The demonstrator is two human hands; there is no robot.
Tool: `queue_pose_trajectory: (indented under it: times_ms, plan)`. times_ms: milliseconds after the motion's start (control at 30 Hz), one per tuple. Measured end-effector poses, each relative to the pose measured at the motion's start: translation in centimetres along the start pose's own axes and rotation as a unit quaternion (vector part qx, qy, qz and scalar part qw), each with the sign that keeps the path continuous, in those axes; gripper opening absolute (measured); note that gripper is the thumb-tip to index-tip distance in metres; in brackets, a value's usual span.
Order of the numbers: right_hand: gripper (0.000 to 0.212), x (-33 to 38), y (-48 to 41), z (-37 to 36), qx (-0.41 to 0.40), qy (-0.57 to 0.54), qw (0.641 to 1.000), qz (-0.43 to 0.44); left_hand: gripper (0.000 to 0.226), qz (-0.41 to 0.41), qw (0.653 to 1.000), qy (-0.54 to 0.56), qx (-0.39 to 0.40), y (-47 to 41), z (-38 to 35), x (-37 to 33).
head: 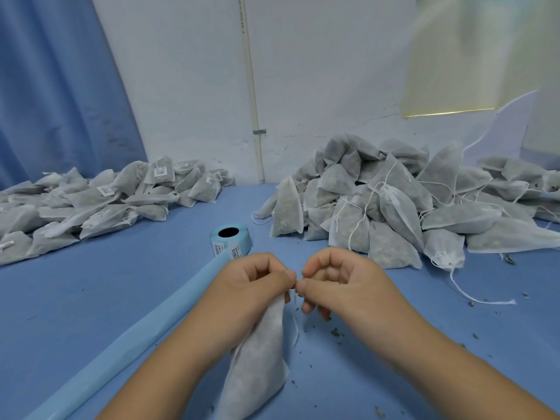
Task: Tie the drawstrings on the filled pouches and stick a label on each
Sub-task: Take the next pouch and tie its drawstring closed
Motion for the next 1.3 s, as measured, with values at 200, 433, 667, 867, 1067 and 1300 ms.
queue_pose_trajectory:
  times_ms: [200,433,667,867,1067,1300]
  plan:
    - [0.018,0.7,0.3,0.5,-0.057,0.100,0.992,0.053,0.022,-0.099,0.983,-0.153,-0.035,0.6,-0.2,-1.0]
    - [0.019,0.2,0.1,0.0,-0.012,0.134,0.991,0.024,0.022,-0.168,0.955,-0.240,-0.044,0.9,-0.2,-2.2]
    - [0.017,-1.4,-0.1,-0.1,0.038,0.063,0.996,-0.060,0.017,-0.174,0.955,-0.236,-0.040,0.9,-0.1,-2.6]
    - [0.015,-0.5,-0.1,0.3,0.007,0.081,0.996,-0.027,0.018,-0.040,0.994,-0.100,-0.031,0.4,0.2,-0.7]
    - [0.018,1.1,0.4,0.4,-0.033,0.088,0.994,0.054,0.025,0.089,0.991,0.099,0.012,0.7,-0.8,1.2]
    - [0.017,1.9,0.9,1.4,-0.152,0.192,0.962,0.122,0.027,0.112,0.982,0.150,-0.010,0.6,-1.0,1.8]
Point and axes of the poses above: each hand's wrist, its own y-axis away from the middle knuckle, its own z-axis out of the back of the hand, x = y × z, the point moved 8 cm from there along -y, towards the middle knuckle, and after that the axes turned 10 degrees about y, right-handed, at the moved point
